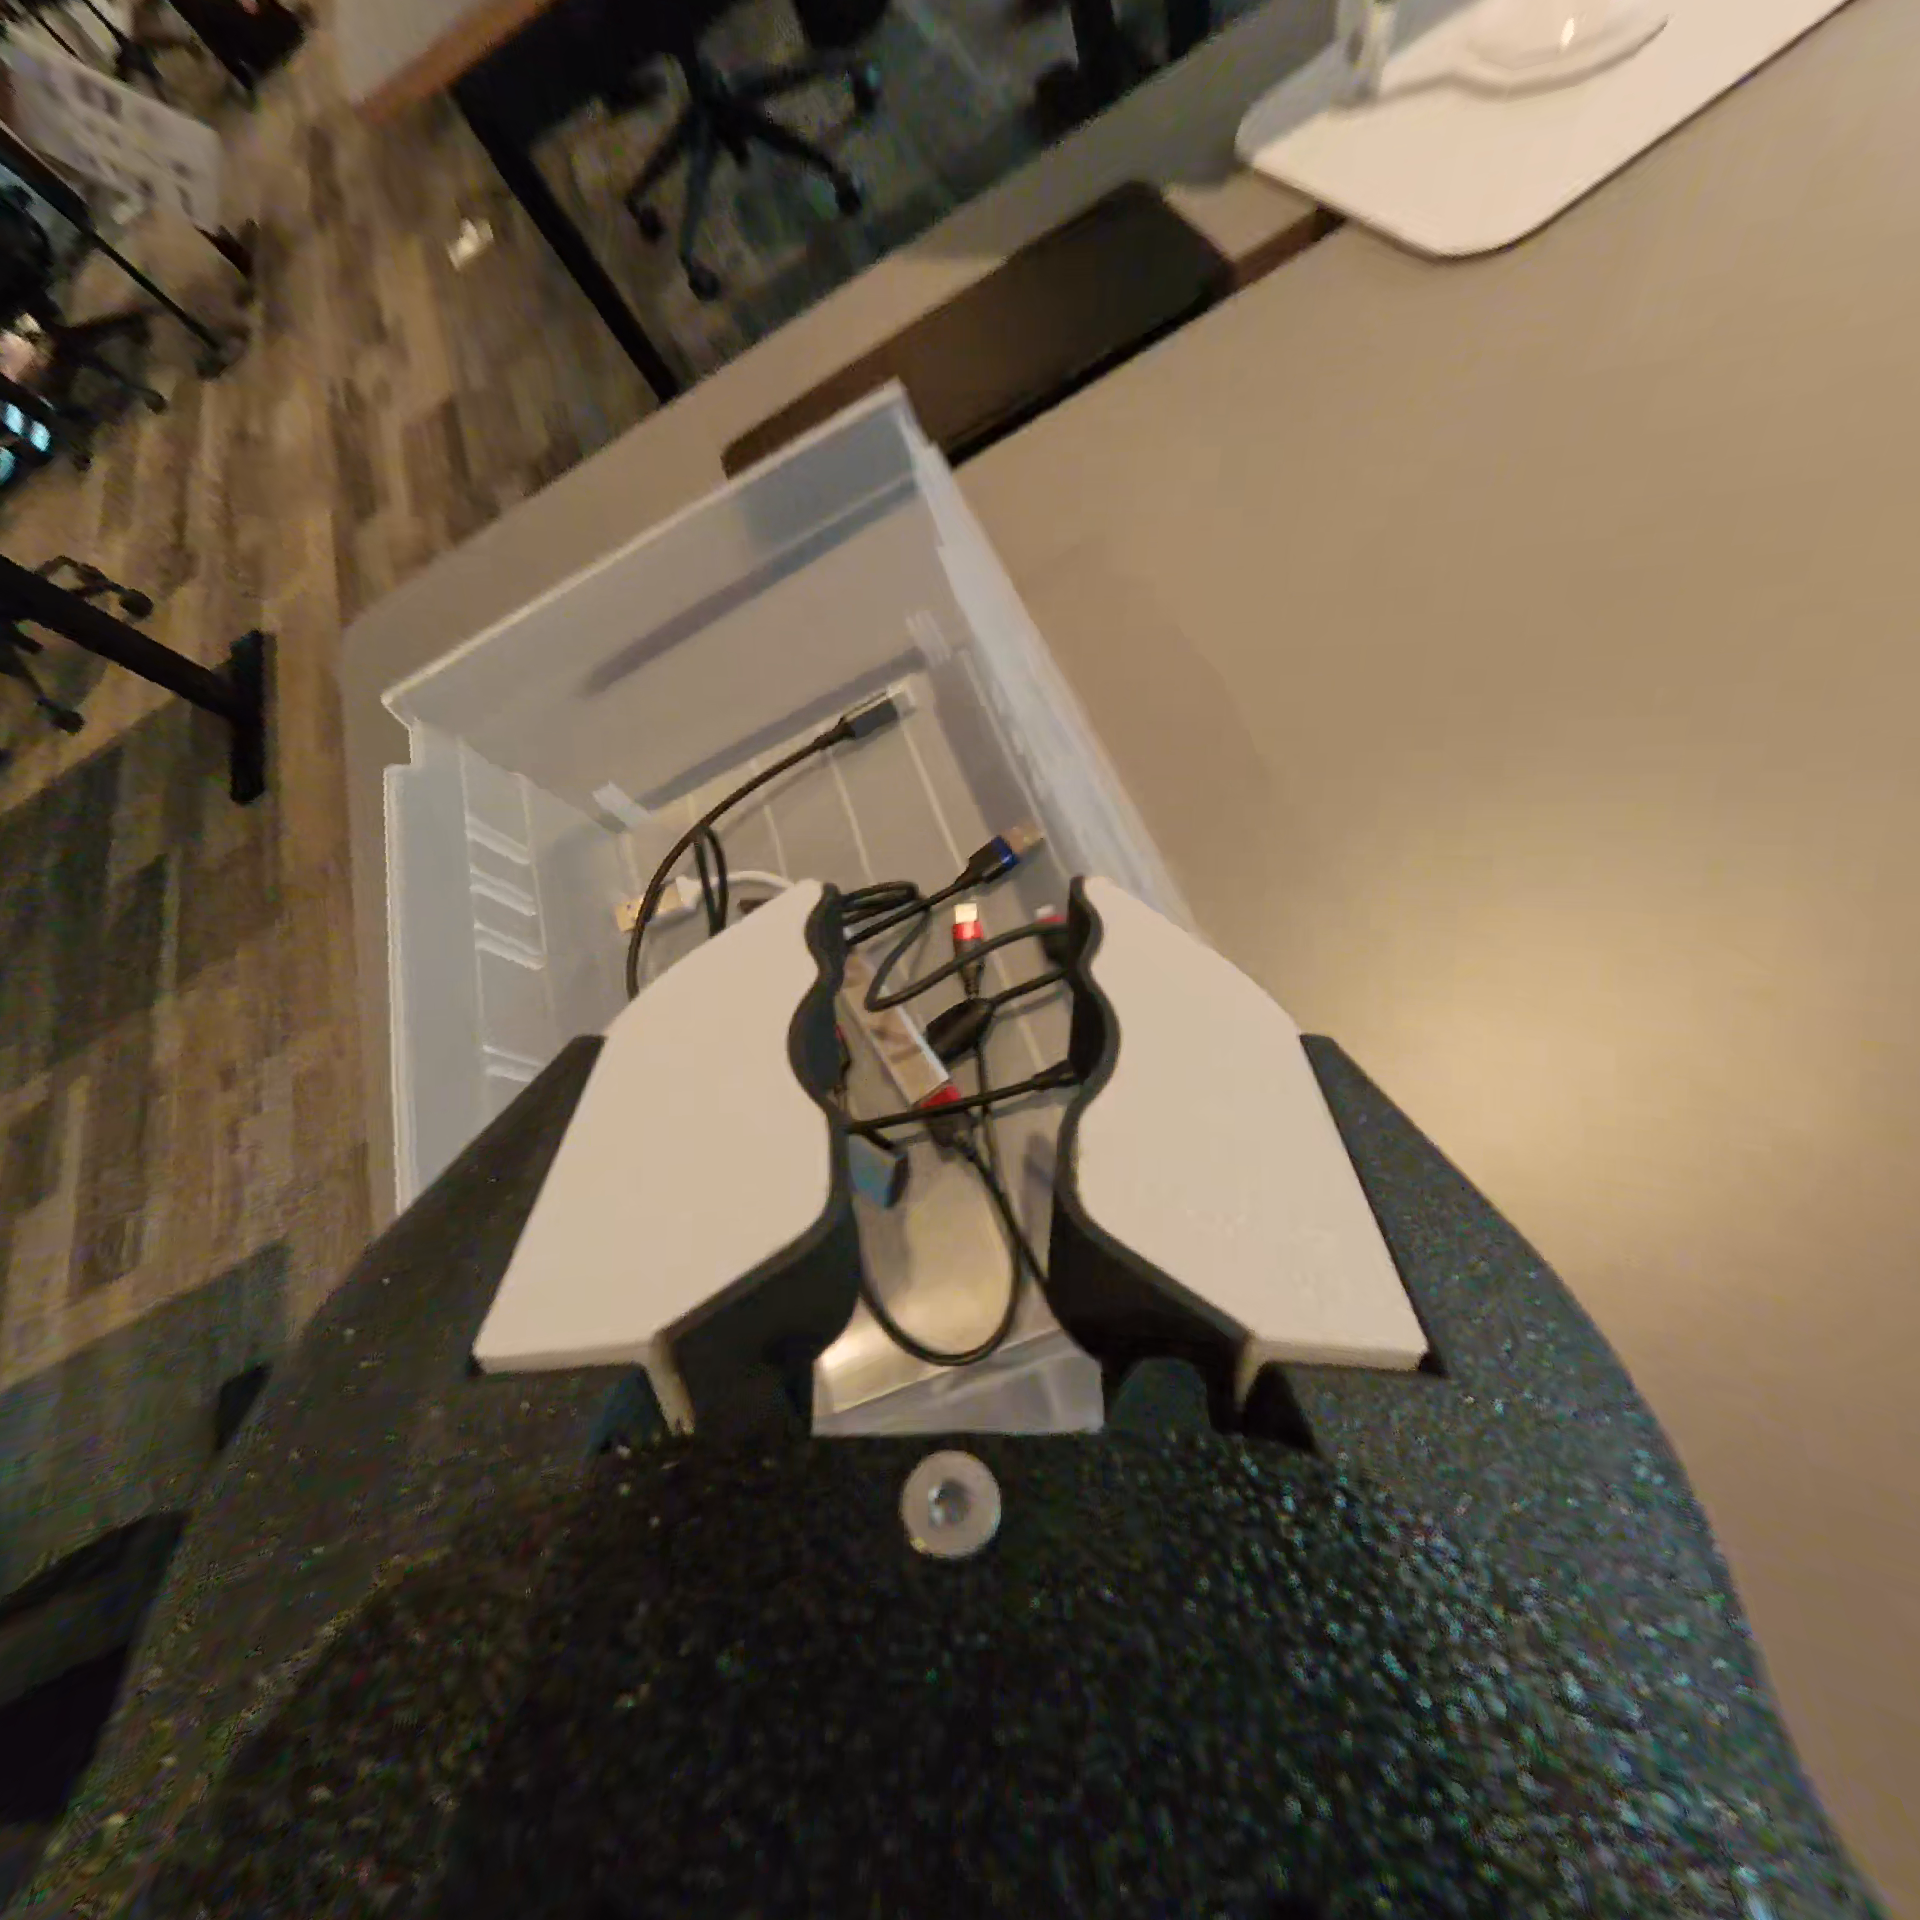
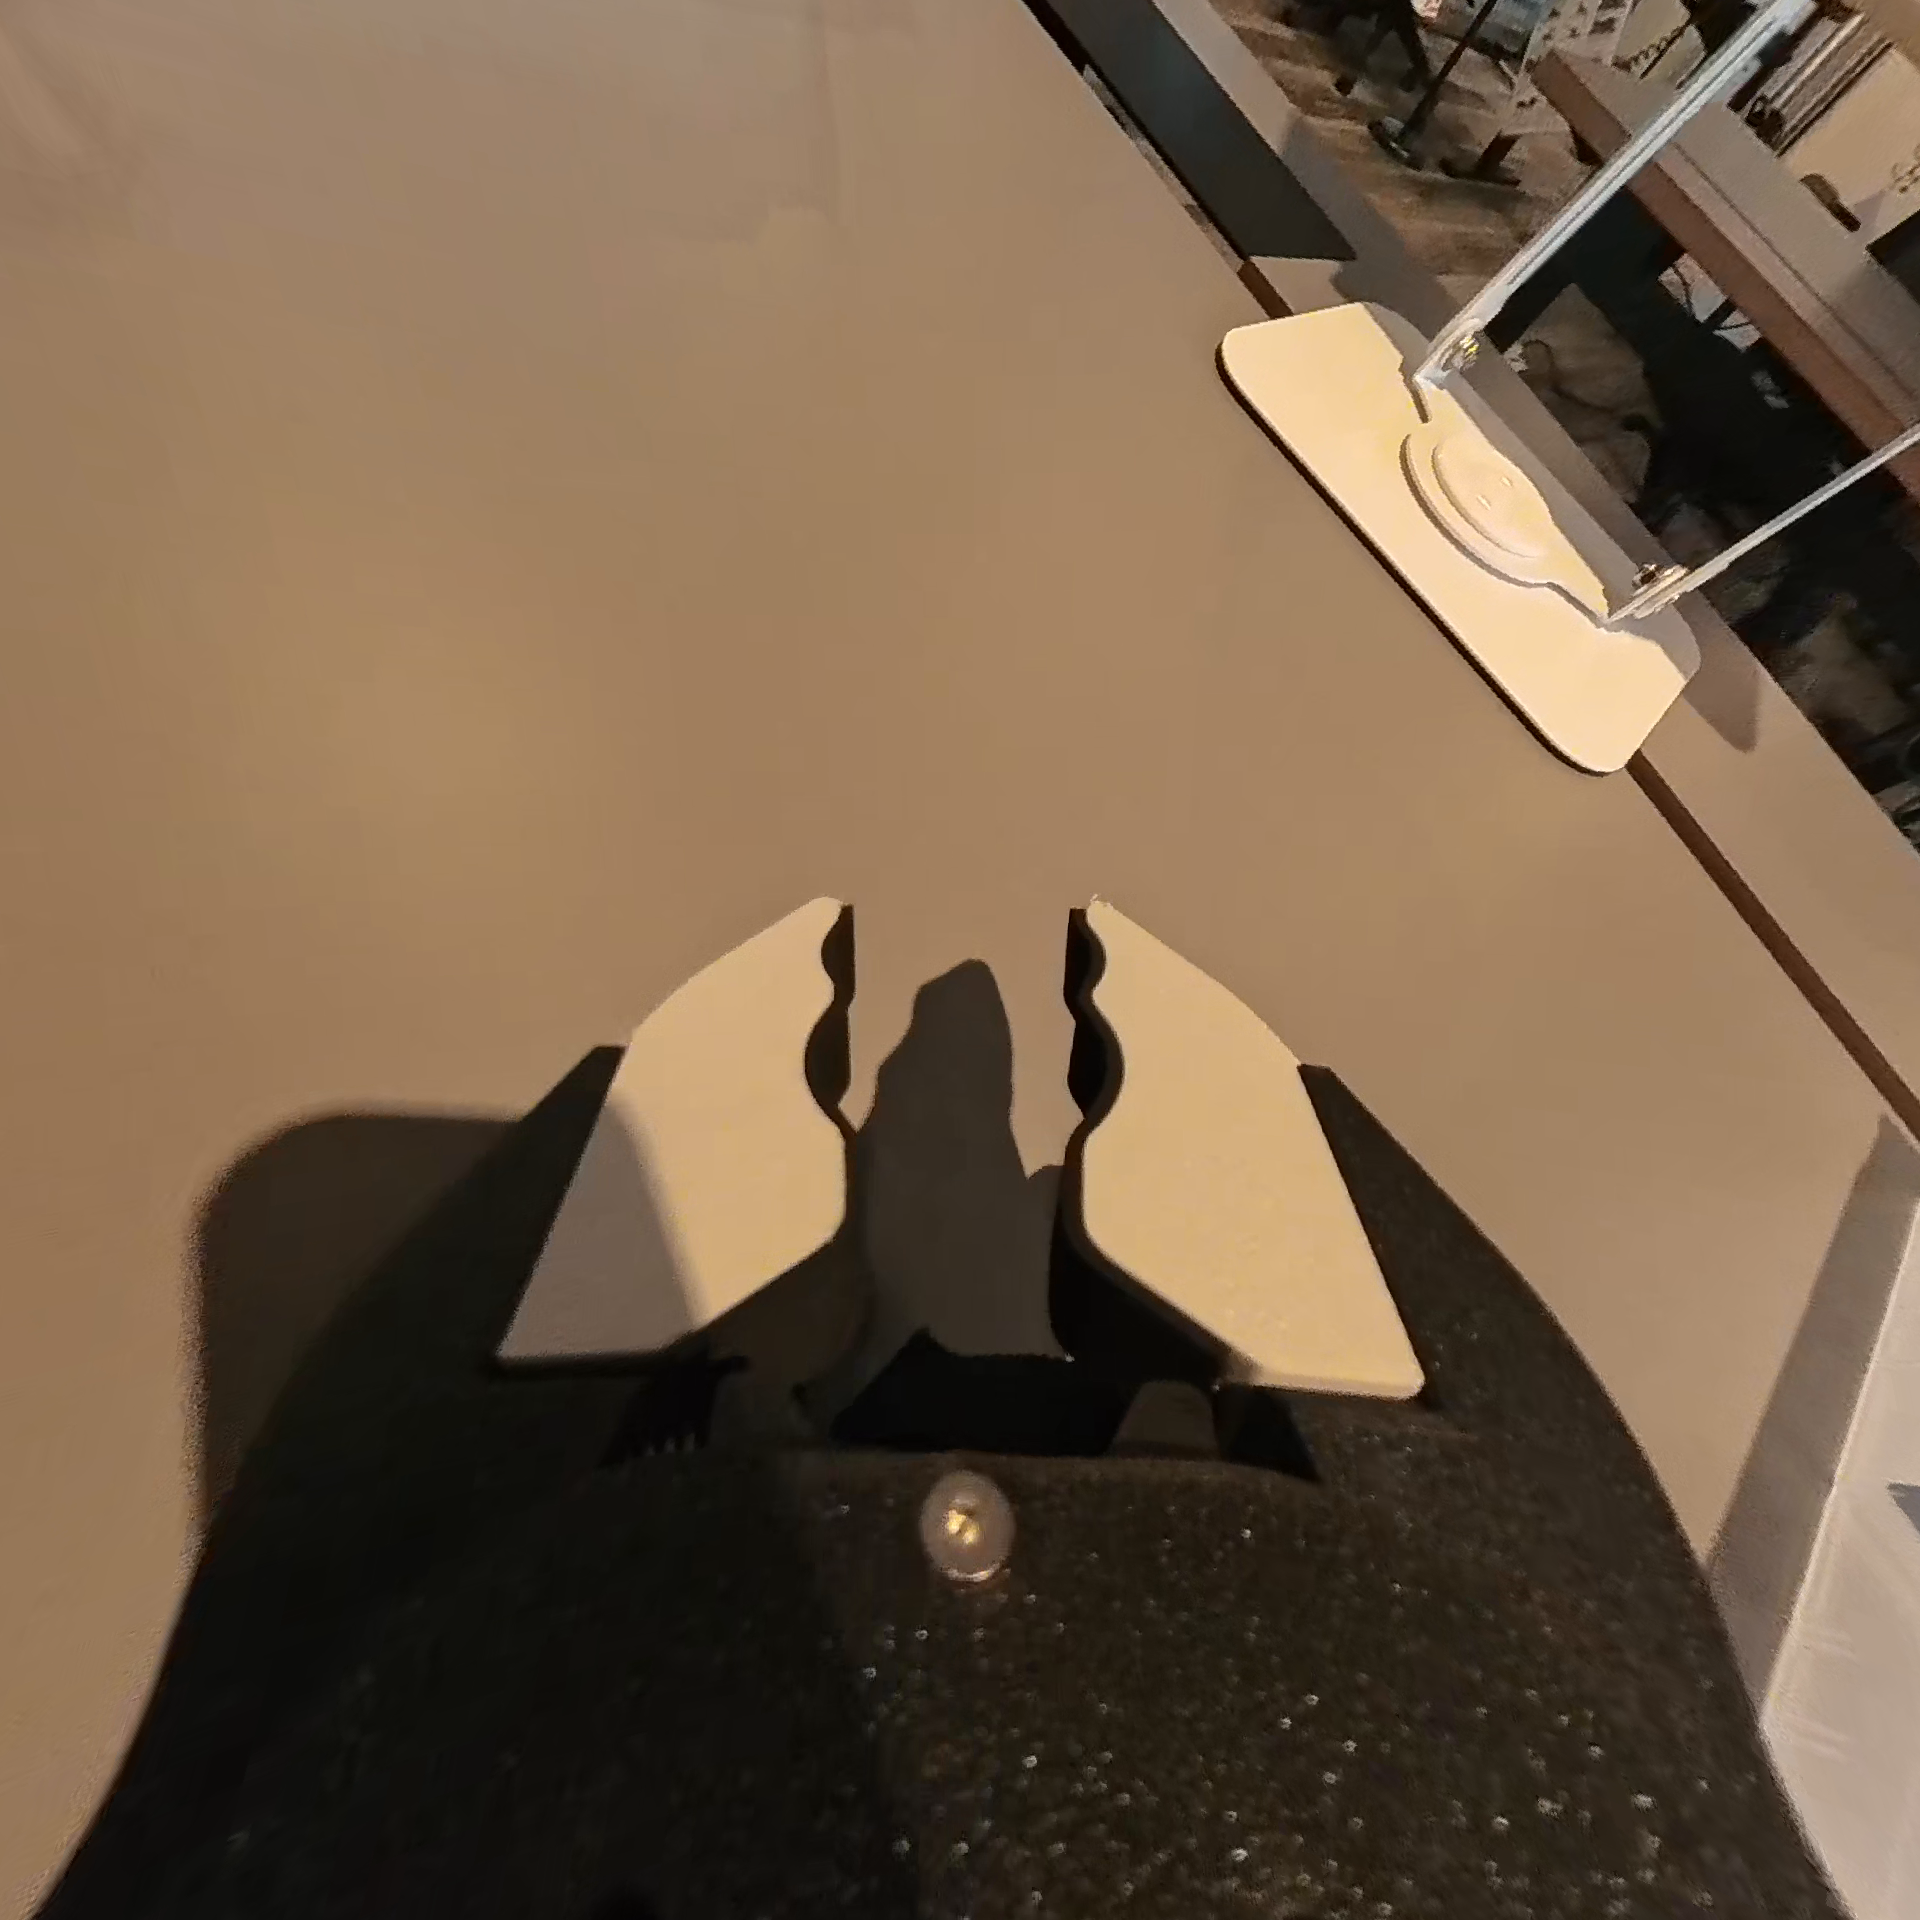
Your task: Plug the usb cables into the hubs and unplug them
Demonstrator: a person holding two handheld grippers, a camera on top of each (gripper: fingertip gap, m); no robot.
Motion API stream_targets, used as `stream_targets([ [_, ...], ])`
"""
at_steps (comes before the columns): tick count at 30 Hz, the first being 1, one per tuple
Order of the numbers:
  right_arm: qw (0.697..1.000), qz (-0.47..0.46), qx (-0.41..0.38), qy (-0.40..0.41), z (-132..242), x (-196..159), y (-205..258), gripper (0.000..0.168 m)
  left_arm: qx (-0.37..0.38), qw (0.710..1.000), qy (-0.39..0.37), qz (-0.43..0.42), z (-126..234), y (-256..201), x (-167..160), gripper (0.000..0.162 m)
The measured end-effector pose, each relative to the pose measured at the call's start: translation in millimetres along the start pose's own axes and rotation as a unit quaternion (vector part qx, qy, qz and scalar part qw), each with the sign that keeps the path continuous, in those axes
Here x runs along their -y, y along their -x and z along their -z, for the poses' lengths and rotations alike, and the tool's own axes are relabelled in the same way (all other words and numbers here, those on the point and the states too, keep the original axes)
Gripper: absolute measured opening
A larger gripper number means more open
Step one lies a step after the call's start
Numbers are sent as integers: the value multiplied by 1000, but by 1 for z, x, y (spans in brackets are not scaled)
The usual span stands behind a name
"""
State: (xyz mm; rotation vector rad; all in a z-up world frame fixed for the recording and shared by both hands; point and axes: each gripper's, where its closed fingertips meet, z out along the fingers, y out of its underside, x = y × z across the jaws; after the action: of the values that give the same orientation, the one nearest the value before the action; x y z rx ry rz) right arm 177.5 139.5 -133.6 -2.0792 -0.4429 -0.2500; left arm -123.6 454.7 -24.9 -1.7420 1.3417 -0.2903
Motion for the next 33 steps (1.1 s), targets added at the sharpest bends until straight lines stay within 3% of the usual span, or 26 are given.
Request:
stream_targets([
  [4, 1000, 7, -2, 2, -1, 0, 1, 39, -1, 999, 52, 1, -20, 29, -17, 40],
  [10, 1000, 13, -10, 7, -2, -1, 0, 38, -66, 986, 152, -11, -46, 43, -53, 38],
  [16, 999, 35, -19, 15, -4, -2, 2, 38, -150, 956, 182, -176, -59, 21, -69, 37],
  [20, 998, 48, -22, 18, -5, -2, 4, 37, -161, 943, 181, -228, -69, 13, -69, 37],
  [26, 998, 48, -21, 18, -5, -3, 4, 37, -166, 920, 223, -276, -83, 14, -84, 3],
  [29, 998, 49, -21, 17, -4, -2, 4, 37, -151, 923, 228, -271, -83, 20, -77, 3],
  [33, 998, 50, -19, 17, -4, -2, 5, 37, -120, 945, 178, -248, -73, 30, -42, 3],
])
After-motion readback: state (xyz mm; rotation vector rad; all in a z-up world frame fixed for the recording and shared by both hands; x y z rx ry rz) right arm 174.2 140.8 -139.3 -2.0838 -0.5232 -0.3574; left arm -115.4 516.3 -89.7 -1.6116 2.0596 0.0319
